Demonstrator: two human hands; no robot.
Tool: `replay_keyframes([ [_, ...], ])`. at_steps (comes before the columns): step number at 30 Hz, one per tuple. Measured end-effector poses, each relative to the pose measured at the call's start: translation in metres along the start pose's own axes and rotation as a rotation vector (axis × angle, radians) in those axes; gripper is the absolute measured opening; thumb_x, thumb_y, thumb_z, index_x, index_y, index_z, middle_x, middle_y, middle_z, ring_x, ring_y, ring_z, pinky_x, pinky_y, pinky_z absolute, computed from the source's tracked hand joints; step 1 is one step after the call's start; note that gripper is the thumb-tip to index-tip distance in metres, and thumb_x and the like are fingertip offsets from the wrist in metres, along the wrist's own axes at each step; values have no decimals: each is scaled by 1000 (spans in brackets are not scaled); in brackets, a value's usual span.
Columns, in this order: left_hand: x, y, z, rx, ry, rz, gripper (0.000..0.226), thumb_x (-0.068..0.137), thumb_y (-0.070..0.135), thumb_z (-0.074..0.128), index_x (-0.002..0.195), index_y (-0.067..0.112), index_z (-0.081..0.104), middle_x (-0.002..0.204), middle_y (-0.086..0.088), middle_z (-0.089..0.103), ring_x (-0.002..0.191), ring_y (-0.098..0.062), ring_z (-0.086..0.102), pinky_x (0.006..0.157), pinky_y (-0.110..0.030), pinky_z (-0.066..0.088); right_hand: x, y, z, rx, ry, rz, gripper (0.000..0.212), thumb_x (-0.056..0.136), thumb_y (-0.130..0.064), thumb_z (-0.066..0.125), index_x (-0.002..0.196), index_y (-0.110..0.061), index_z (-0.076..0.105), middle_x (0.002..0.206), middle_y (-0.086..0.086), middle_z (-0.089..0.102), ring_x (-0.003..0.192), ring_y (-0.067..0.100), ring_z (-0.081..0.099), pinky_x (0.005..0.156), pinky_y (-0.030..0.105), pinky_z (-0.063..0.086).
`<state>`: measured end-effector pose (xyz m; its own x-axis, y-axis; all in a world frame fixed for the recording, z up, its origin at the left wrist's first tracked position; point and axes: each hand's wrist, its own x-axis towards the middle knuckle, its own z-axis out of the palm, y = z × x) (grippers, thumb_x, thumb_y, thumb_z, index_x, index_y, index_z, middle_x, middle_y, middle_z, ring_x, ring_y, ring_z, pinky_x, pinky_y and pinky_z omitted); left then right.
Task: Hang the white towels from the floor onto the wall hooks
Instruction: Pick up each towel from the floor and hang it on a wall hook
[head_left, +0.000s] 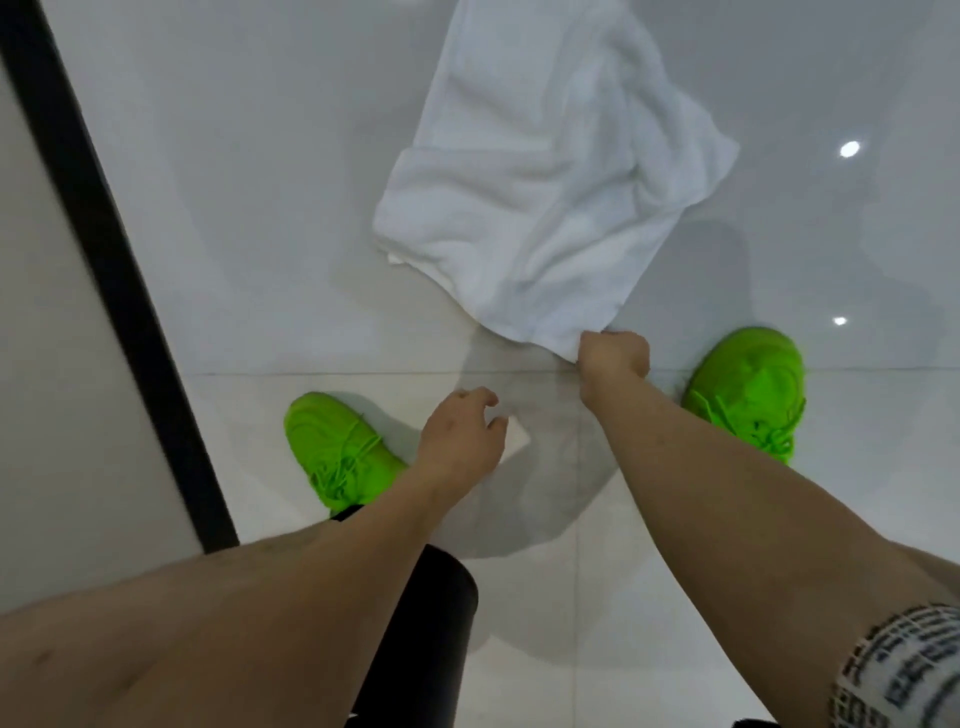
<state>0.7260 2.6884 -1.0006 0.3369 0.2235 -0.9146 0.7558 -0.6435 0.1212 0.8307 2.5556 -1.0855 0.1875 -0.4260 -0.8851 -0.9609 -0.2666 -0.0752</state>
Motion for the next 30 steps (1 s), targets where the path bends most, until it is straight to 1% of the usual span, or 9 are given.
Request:
replay_keyframes([
  [5, -55, 30, -33, 136, 12, 81, 37, 97, 31, 51, 131, 18, 55, 127, -8, 56, 117, -25, 53, 97, -31, 36, -56, -14, -49, 57, 34, -114, 10, 84, -21, 70, 87, -11, 68, 96, 14, 72, 88, 28, 66, 86, 40, 57],
  [9, -133, 95, -72, 228, 30, 180, 40, 96, 31, 53, 134, 17, 53, 129, -8, 55, 117, -26, 54, 96, -33, 38, -136, -44, -125, 354, -181, -25, 18, 87, -11, 71, 71, -8, 63, 69, 11, 64, 62, 21, 58, 77, 41, 58],
  [13, -226, 187, -122, 266, 162, 361, 48, 93, 31, 59, 136, 14, 50, 130, -9, 53, 117, -26, 53, 95, -32, 38, -227, -87, -227, 536, -446, -43, 12, 90, -8, 69, 80, -6, 64, 72, 9, 60, 63, 17, 58, 62, 29, 58],
  [19, -365, 371, -183, 308, 370, 654, 21, 94, 34, 57, 88, 15, 61, 86, -1, 61, 81, -21, 57, 69, -32, 41, -341, -149, -432, 753, -698, -342, 25, 93, -11, 64, 70, -8, 74, 73, 11, 68, 67, 21, 65, 74, 33, 57],
  [22, -432, 460, -197, 307, 459, 810, 37, 94, 31, 59, 62, 20, 43, 57, 4, 46, 57, -17, 45, 54, -31, 28, -369, -173, -542, 890, -663, -395, 11, 92, -12, 67, 91, -2, 72, 85, 14, 68, 72, 21, 67, 78, 33, 59],
  [25, -490, 541, -196, 375, 525, 895, 40, 94, 28, 57, 60, 21, 38, 56, 4, 46, 57, -20, 48, 53, -31, 28, -388, -186, -655, 1007, -526, -441, 13, 93, -8, 64, 102, 1, 65, 92, 14, 69, 77, 22, 69, 77, 35, 59],
  [28, -543, 622, -189, 435, 603, 946, 22, 93, 21, 52, 71, 20, 49, 70, 1, 54, 73, -26, 59, 54, -30, 31, -405, -185, -761, 991, -383, -555, 10, 94, -1, 55, 91, -6, 63, 102, 12, 68, 91, 25, 69, 85, 38, 58],
  [29, -559, 649, -185, 462, 621, 990, 8, 92, 20, 53, 85, 18, 57, 81, -3, 59, 84, -28, 60, 59, -30, 36, -410, -183, -793, 974, -327, -593, 14, 93, 1, 53, 87, -9, 61, 103, 11, 68, 94, 25, 68, 89, 40, 57],
  [30, -574, 678, -179, 478, 631, 1045, 16, 91, 20, 56, 105, 15, 60, 98, -6, 62, 97, -29, 58, 67, -32, 42, -415, -182, -823, 965, -274, -636, 16, 94, 0, 51, 86, -12, 58, 105, 11, 67, 96, 25, 68, 91, 42, 56],
])
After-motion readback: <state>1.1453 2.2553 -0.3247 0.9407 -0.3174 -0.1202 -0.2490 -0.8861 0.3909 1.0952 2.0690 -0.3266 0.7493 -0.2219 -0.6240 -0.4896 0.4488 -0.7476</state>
